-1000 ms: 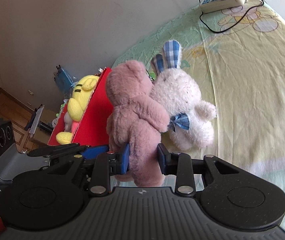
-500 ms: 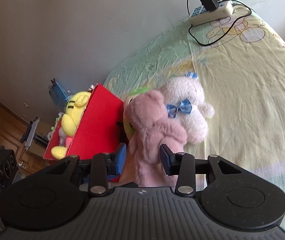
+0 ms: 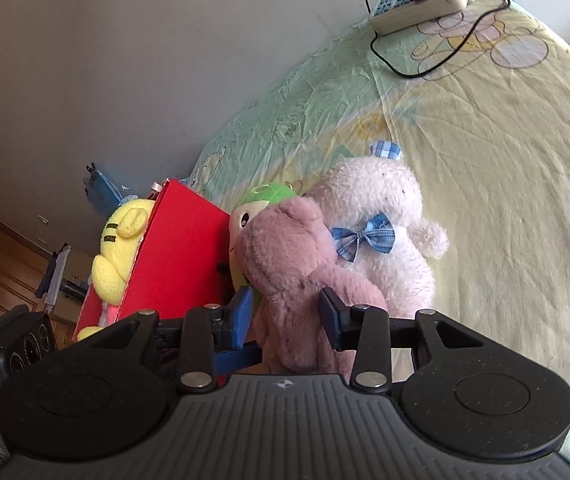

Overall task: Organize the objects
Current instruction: 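Carry the pink teddy bear with the right gripper over the red box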

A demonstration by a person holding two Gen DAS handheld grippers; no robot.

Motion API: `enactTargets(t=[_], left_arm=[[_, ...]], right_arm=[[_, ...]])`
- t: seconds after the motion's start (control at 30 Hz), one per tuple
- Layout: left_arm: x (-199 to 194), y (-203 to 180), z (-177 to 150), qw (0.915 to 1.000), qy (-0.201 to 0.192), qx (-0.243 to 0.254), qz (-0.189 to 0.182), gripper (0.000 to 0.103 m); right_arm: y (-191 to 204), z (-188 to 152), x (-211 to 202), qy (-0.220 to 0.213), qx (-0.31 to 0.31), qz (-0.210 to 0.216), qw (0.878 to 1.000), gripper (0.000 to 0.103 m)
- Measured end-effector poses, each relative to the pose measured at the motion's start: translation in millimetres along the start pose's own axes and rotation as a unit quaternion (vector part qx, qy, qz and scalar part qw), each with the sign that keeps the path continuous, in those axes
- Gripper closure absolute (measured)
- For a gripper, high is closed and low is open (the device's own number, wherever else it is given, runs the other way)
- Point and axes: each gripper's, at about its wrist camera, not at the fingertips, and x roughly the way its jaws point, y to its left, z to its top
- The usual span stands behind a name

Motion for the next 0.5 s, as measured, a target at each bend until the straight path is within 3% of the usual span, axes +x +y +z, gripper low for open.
enactTargets(t=[0.33,0.5], left_arm=[[-27,-43,25,0.9964,-0.049,0.056,-0.040,0.035],[-19,-75,32,0.9913,-0.046,0.096,-0.077,0.035]], right_arm=[[-26,10,-31,-0.026,0.050,0.011,0.998,0.060],[-47,12,-54,-0.044,0.080,0.006,0.996,0.054]])
